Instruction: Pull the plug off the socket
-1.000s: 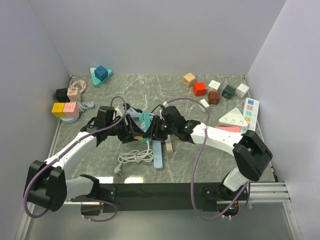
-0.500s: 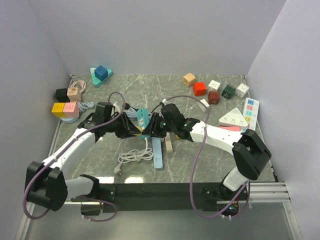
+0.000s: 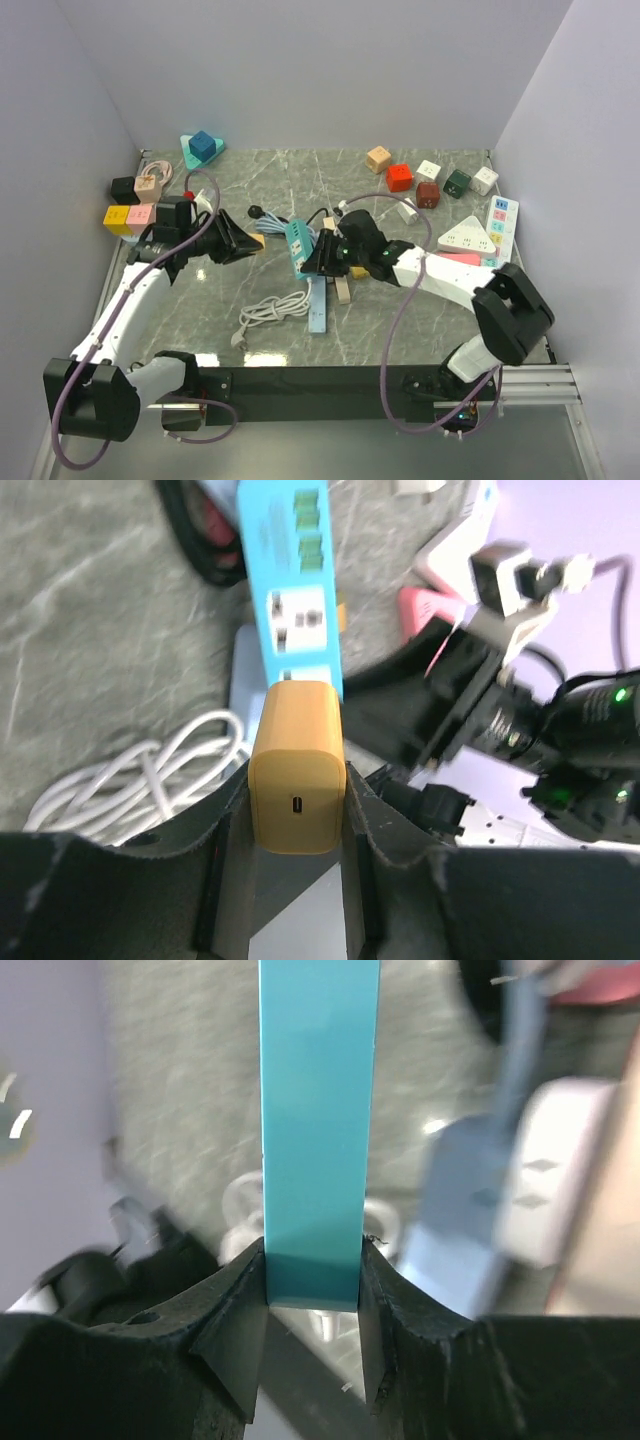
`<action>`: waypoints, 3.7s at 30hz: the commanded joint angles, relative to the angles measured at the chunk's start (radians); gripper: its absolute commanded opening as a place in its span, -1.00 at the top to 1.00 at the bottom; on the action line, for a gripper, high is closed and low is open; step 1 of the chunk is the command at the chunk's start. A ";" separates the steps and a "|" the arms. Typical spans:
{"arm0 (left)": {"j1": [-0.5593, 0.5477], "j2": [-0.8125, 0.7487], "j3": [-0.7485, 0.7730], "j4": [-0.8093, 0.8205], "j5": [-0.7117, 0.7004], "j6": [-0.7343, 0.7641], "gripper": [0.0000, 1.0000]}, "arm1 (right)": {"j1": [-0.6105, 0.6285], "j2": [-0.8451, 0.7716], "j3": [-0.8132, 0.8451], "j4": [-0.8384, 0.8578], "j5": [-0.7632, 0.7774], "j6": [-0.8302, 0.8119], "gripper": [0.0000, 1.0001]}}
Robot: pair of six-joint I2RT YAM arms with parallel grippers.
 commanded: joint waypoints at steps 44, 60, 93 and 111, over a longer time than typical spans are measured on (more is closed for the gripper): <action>-0.558 0.988 0.682 0.089 -0.239 0.056 -0.21 | -0.119 -0.949 0.094 -0.623 0.456 0.066 1.00; -0.538 0.548 0.647 0.012 -0.347 0.020 -0.99 | -0.673 -0.605 0.016 -0.693 0.467 0.063 1.00; -0.139 -0.097 0.156 -0.151 -0.506 -0.041 -0.99 | -0.252 -0.231 0.348 -0.637 0.102 -0.285 -0.84; -0.084 -0.278 0.125 -0.290 -0.558 -0.076 -0.99 | 0.324 0.300 0.606 -0.839 0.499 0.075 -0.99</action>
